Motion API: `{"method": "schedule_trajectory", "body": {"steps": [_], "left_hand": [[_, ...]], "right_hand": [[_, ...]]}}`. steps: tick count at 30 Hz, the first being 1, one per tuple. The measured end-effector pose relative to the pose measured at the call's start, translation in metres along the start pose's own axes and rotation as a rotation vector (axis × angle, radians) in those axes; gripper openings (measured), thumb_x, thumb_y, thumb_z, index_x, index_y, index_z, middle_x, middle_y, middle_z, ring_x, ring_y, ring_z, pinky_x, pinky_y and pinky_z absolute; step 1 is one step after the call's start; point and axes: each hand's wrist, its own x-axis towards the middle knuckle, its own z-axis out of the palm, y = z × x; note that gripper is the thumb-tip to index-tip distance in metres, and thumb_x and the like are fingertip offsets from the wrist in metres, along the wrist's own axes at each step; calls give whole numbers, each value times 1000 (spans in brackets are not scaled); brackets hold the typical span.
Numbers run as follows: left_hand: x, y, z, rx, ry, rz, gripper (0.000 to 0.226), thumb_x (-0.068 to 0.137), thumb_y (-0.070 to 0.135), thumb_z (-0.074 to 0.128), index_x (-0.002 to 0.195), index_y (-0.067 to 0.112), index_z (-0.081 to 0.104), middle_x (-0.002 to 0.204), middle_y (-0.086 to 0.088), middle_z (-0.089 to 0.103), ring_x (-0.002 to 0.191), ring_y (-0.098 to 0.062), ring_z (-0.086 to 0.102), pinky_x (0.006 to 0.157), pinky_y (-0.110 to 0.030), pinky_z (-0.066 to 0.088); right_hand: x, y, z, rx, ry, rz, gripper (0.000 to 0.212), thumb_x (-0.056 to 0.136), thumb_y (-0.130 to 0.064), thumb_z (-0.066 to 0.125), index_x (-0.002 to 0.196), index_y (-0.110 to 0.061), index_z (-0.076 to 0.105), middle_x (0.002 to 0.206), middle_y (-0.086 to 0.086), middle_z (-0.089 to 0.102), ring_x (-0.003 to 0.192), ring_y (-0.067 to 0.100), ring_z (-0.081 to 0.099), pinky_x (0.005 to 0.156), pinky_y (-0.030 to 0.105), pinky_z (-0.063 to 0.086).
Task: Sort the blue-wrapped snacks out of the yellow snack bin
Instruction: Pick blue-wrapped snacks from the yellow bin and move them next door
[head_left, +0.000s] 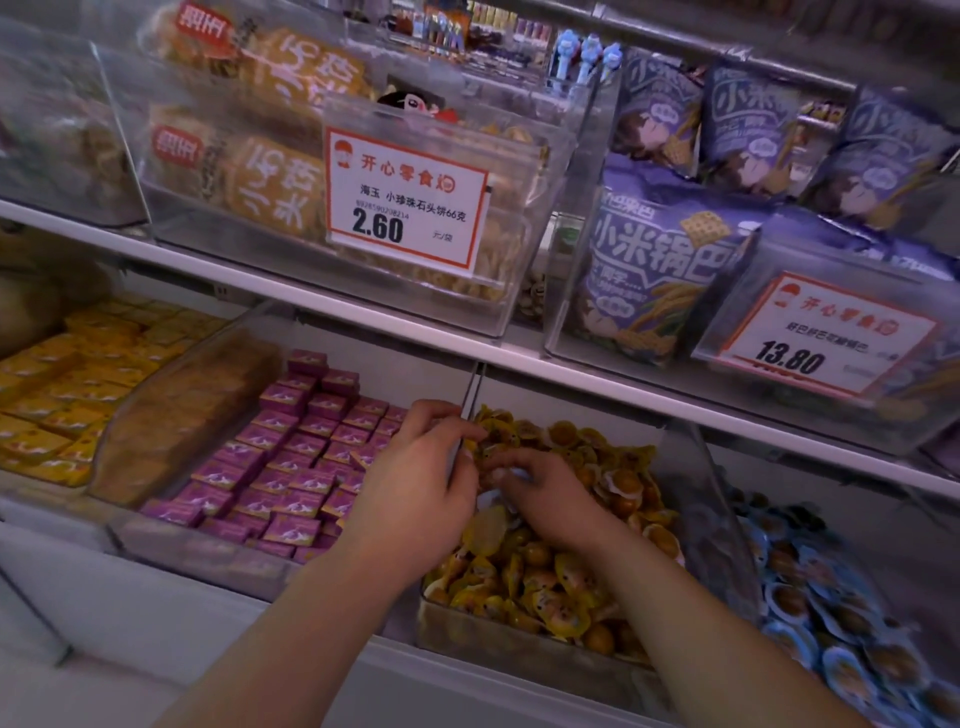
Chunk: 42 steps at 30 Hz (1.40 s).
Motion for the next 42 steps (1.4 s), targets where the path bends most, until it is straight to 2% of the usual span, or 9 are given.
{"method": "schedule_trajectory", "body": {"steps": [4, 7, 13, 16, 24, 31, 35, 39, 42], "left_hand": [[1, -1, 2, -7, 18, -8, 25, 92, 15, 57, 112, 25, 69, 123, 7, 51, 106, -12, 57, 88, -27, 48], [0, -2, 3, -10, 19, -6, 25, 92, 13, 57, 111, 24, 69, 122, 7, 51, 105, -6, 53, 86, -18, 41], [0, -4, 4, -33, 18, -12, 25, 93, 15, 56, 111, 25, 69, 124, 10, 50, 105, -3, 53, 89, -21, 44], [1, -5, 4, -20, 15, -6, 25, 93, 16, 55, 112, 26, 68, 125, 11, 49, 106, -4, 53, 89, -23, 45], [0, 9, -3, 221, -4, 88, 28, 86, 16, 57, 111, 20, 68, 127, -2, 54, 101, -27, 60, 88, -41, 50], [-24, 56, 27, 115, -144, 270, 33, 89, 31, 45, 117, 30, 63, 124, 11, 54, 98, -18, 59, 87, -39, 50], [-36, 46, 54, 227, -424, 171, 42, 96, 45, 45, 137, 36, 50, 135, 12, 48, 115, -17, 56, 96, -35, 46], [-34, 37, 65, 333, -562, 87, 47, 97, 53, 42, 139, 33, 48, 136, 5, 51, 121, -19, 54, 98, -37, 46], [-31, 35, 67, 353, -608, 69, 47, 97, 54, 42, 140, 34, 47, 129, 3, 56, 119, -18, 56, 97, -34, 46]], "right_hand": [[-3, -1, -4, 236, 146, 124, 19, 99, -13, 56, 99, -12, 75, 91, 4, 72, 72, 9, 65, 60, 21, 52], [-2, -2, -3, -47, 308, 8, 18, 95, -22, 61, 85, -16, 75, 71, -5, 66, 65, 9, 61, 59, 25, 46], [-1, -10, 22, -597, -146, -163, 26, 89, -43, 57, 103, -25, 70, 97, 4, 73, 91, 25, 66, 71, 35, 53], [1, -8, 31, -648, -119, -171, 29, 90, -40, 56, 111, -23, 67, 106, 6, 72, 97, 28, 66, 74, 35, 53], [-33, -25, -16, 220, 251, 65, 14, 94, -28, 66, 98, -16, 72, 78, 5, 68, 63, 5, 62, 52, 21, 49], [-132, -3, -98, 1006, 248, 232, 24, 89, -31, 61, 88, -11, 49, 65, 11, 31, 34, 14, 30, 31, 18, 24], [-165, 23, -147, 626, 616, 328, 26, 84, -30, 68, 80, -5, 64, 62, 12, 54, 48, 24, 53, 44, 26, 42], [-172, 53, -187, 200, 521, 477, 23, 94, -23, 61, 100, -6, 76, 97, 14, 75, 95, 34, 70, 87, 47, 56], [-181, 62, -200, 28, 583, 480, 18, 95, -21, 59, 90, -19, 76, 97, 7, 75, 90, 23, 69, 76, 35, 54]]}}
